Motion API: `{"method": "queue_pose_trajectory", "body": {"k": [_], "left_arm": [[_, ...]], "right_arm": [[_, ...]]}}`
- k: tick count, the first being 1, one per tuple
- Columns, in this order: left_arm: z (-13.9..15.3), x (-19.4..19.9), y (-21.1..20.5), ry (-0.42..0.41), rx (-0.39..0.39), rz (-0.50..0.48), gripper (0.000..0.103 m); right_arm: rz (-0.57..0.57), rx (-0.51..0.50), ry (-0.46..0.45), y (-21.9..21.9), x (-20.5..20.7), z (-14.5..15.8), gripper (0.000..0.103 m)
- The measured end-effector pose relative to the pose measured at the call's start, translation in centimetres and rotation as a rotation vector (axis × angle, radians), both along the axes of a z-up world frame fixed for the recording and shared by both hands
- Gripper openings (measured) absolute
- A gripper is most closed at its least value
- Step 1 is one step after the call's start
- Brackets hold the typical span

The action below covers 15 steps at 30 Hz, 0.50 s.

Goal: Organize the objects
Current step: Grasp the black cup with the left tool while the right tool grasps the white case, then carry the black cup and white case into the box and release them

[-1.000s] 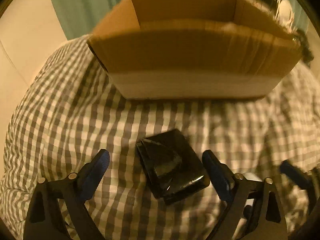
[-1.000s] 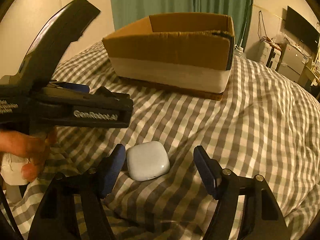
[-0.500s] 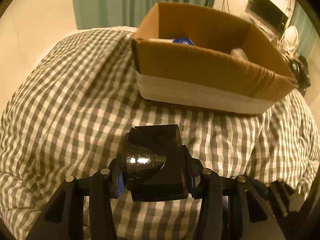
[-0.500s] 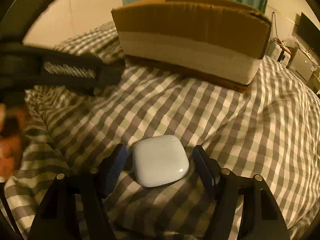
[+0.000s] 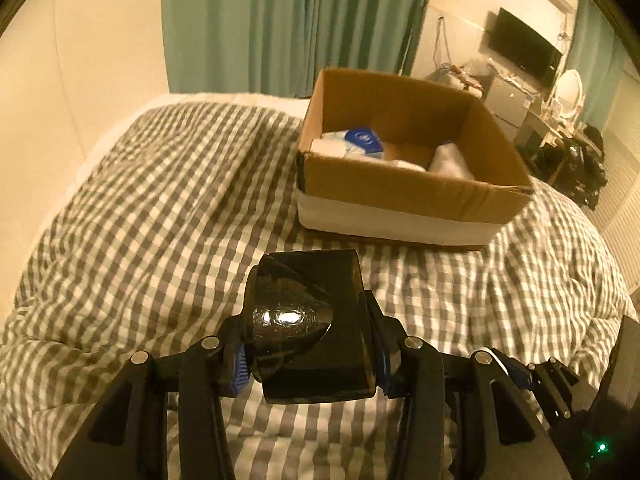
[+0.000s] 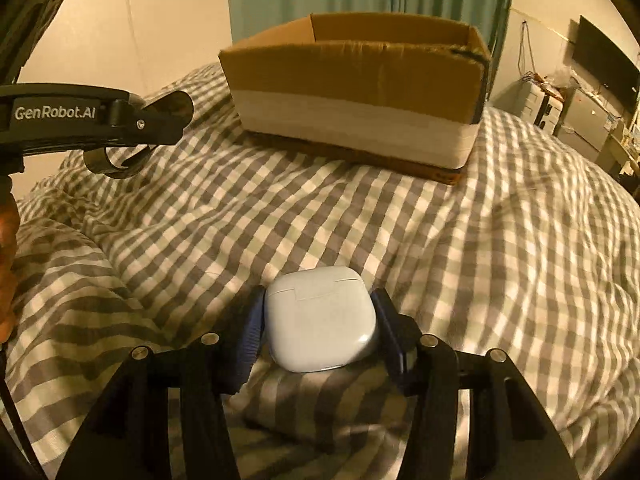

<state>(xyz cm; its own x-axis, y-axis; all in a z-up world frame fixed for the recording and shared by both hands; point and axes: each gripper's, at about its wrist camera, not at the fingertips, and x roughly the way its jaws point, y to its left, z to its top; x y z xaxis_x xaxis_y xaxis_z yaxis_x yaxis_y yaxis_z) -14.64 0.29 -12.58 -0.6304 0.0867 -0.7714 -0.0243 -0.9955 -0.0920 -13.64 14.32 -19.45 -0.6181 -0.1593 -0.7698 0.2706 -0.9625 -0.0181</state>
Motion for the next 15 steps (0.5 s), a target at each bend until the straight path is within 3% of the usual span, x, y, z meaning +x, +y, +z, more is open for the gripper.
{"method": "queue_pose_trajectory", "body": {"k": [11, 15], "left_arm": [[3.5, 4.1, -0.6, 0.089, 0.034, -0.035, 0.048], [5.1, 4.5, 0.3, 0.137, -0.004, -0.091, 0.048]], "right_arm": [[-0.071, -0.060, 0.098, 1.1, 2.2, 5.4, 0.052], [-0.087, -0.079, 0.152, 1.3, 4.1, 8.4, 0.052]]}}
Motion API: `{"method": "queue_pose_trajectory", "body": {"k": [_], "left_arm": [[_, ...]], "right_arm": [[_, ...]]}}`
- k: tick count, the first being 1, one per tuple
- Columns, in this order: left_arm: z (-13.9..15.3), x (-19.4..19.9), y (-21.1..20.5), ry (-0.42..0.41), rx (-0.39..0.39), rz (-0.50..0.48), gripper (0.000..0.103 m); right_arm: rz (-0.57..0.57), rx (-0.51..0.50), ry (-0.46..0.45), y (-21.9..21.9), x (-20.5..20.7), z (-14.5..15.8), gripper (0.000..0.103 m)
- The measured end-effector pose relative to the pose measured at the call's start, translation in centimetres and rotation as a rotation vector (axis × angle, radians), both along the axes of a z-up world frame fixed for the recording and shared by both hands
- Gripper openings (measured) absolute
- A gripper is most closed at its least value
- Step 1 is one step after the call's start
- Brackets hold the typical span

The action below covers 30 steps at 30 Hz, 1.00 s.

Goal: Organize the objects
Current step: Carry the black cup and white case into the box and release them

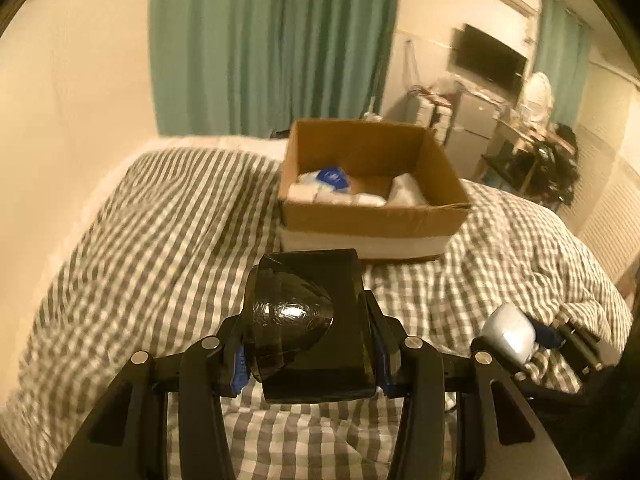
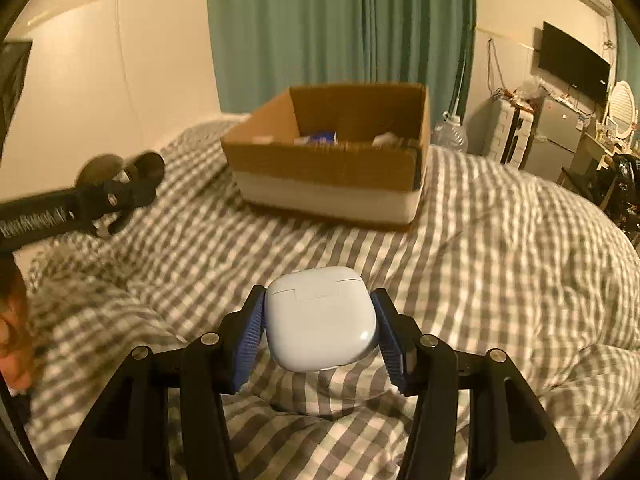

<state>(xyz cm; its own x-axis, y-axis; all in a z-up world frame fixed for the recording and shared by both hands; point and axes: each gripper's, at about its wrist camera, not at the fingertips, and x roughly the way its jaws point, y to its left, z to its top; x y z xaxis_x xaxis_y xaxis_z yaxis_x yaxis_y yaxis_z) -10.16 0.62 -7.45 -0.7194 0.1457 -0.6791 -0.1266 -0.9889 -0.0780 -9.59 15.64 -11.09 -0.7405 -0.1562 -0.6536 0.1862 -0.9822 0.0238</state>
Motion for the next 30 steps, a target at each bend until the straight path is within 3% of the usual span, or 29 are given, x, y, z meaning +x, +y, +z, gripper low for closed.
{"method": "queue_pose_trajectory", "body": {"k": [14, 24, 30], "left_arm": [[7.9, 1.0, 1.6, 0.198, -0.008, -0.073, 0.048], [9.7, -3.8, 2.6, 0.226, -0.005, -0.098, 0.048], [8.6, -8.3, 2.6, 0.203, 0.004, -0.090, 0.048]], "right_arm": [[-0.025, -0.011, 0.178, 0.7, 0.1, 9.7, 0.052], [-0.030, -0.054, 0.229, 1.7, -4.2, 13.9, 0.052], [-0.013, -0.026, 0.234, 1.4, -7.6, 14.8, 0.052]]}}
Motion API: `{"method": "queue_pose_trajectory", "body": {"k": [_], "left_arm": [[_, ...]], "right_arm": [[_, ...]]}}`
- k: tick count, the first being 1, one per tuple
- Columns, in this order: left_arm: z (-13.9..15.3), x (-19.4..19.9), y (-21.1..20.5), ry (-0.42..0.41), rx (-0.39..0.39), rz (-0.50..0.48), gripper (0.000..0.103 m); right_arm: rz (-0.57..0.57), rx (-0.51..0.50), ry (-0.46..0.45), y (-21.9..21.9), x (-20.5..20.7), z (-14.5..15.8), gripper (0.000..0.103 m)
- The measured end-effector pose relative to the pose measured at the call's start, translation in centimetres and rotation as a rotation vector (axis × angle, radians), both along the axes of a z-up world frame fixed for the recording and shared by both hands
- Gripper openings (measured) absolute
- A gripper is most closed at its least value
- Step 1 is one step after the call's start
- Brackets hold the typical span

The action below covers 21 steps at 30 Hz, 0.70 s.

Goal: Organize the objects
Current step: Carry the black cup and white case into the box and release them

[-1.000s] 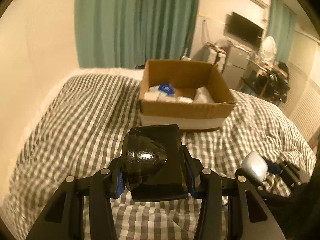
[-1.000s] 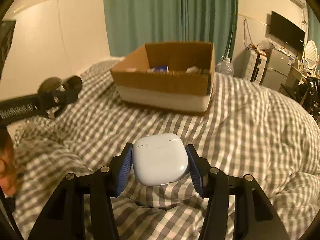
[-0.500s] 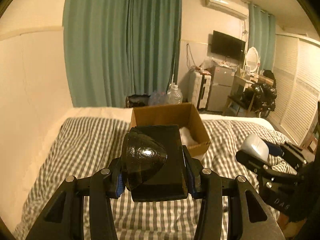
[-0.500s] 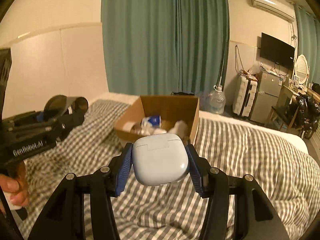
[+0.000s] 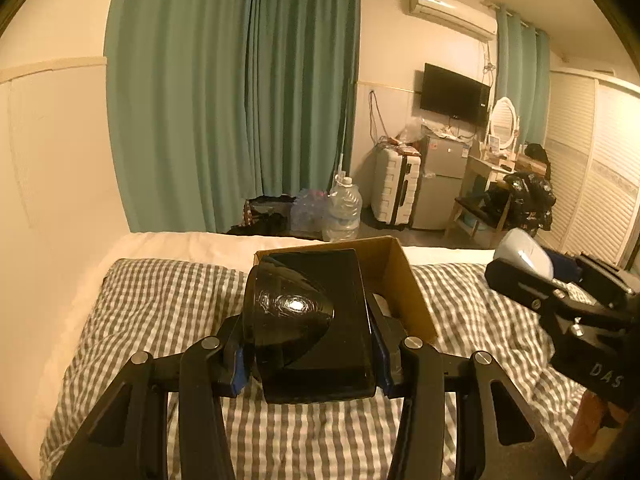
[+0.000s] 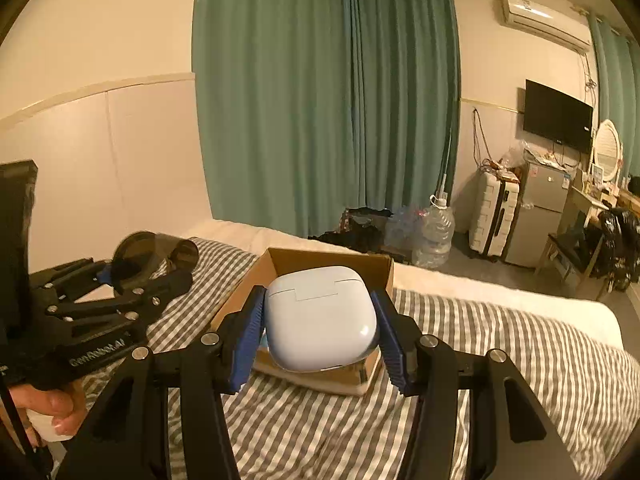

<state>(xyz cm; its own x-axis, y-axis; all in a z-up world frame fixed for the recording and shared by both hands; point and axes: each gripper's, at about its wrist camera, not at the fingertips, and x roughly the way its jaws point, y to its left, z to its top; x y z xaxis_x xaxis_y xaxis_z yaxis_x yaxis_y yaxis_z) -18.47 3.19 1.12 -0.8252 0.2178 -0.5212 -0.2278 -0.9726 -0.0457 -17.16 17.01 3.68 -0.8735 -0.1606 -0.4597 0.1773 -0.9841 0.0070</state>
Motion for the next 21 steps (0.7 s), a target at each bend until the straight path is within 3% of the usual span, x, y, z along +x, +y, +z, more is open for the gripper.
{"method": "queue_pose_trajectory", "body": {"k": [7, 21], "left_arm": [[-2.5, -5.5, 0.5, -0.035, -0.018, -0.001, 0.048], [-9.4, -12.0, 2.3, -0.139, -0.047, -0.007, 0.048]], "right_arm": [[-0.006, -0.022, -0.035, 0.2, -6.5, -1.8, 0.052], [0.010, 0.006, -0.139, -0.1, -14.4, -7.5, 0.052]]}}
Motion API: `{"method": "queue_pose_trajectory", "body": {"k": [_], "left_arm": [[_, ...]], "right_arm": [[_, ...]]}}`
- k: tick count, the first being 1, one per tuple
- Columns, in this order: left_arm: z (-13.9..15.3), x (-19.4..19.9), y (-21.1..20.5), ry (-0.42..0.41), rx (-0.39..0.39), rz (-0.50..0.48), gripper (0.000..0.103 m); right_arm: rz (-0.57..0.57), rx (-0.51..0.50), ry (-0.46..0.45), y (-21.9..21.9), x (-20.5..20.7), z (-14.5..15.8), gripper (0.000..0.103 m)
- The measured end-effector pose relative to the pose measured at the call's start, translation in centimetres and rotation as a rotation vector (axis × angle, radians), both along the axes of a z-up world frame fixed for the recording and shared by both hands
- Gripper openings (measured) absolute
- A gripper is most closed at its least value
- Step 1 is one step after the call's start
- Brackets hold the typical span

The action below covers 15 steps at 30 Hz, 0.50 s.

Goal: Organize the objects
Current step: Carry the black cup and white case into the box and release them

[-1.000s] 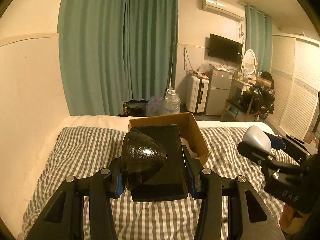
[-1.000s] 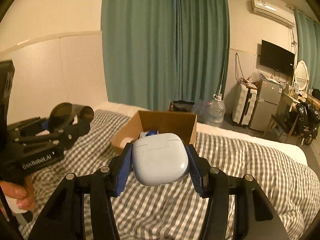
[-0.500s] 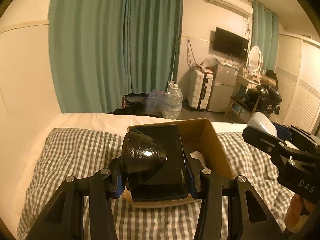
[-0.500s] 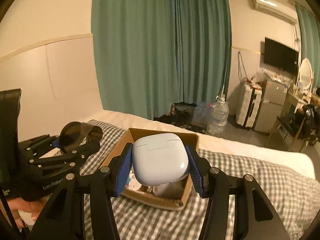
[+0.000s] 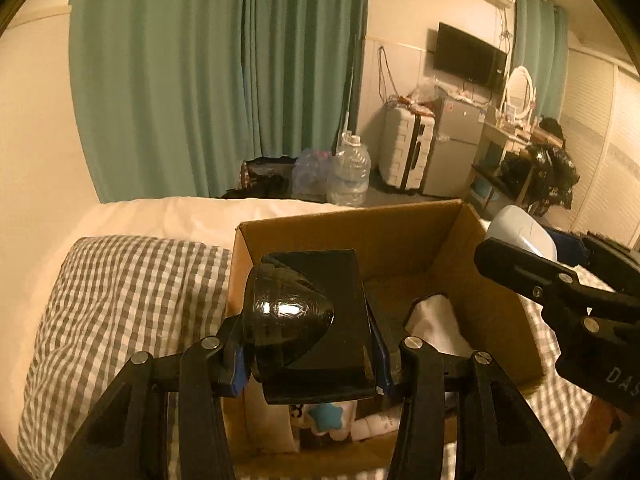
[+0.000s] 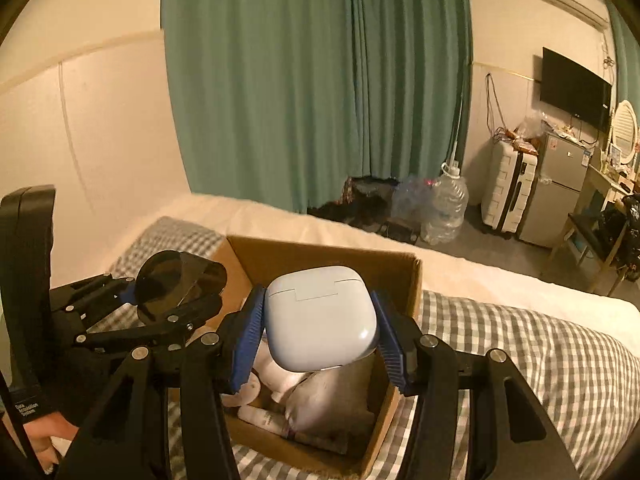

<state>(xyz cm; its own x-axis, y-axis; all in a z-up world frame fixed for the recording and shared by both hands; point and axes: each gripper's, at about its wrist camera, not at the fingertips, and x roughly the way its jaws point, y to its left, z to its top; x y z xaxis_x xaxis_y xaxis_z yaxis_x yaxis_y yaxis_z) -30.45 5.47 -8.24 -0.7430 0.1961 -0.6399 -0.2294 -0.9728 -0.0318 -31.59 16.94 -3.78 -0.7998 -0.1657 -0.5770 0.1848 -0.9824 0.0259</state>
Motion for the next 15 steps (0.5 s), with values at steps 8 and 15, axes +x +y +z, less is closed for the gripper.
{"method": "queue_pose_trajectory", "body": {"k": [8, 15], "left_arm": [[-1.8, -1.8, -0.2, -0.060, 0.012, 0.003, 0.049], [-0.8, -1.0, -1.2, -0.023, 0.000, 0.041, 0.084]], "right_arm": [[0.014, 0.026, -0.043, -0.5, -2.0, -2.0, 0.052], [-0.018, 0.009, -0.039, 0.3, -1.7, -2.0, 0.064]]}}
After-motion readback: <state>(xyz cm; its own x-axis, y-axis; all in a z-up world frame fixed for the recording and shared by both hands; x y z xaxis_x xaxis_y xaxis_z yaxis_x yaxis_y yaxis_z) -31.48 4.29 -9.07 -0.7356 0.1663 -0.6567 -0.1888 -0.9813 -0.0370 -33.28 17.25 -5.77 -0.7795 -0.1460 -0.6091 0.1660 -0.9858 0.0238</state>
